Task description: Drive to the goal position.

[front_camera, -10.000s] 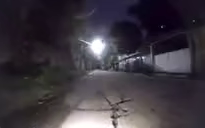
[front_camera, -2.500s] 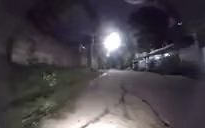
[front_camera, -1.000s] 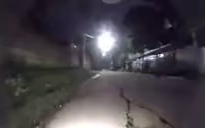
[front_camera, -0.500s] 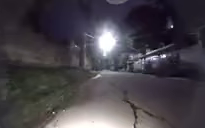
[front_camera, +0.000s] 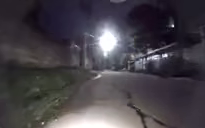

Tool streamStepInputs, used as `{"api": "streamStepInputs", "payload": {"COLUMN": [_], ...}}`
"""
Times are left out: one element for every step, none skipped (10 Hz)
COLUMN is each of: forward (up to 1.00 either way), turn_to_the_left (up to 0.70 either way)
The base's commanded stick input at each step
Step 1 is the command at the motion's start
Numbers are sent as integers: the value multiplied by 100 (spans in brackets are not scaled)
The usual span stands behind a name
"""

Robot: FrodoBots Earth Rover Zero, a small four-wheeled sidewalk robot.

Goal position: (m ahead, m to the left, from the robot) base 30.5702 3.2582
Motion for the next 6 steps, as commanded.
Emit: {"api": "streamStepInputs", "payload": {"forward": [50,50,50,50,50,50], "turn_to_the_left": [0,0,0,0,0,0]}}
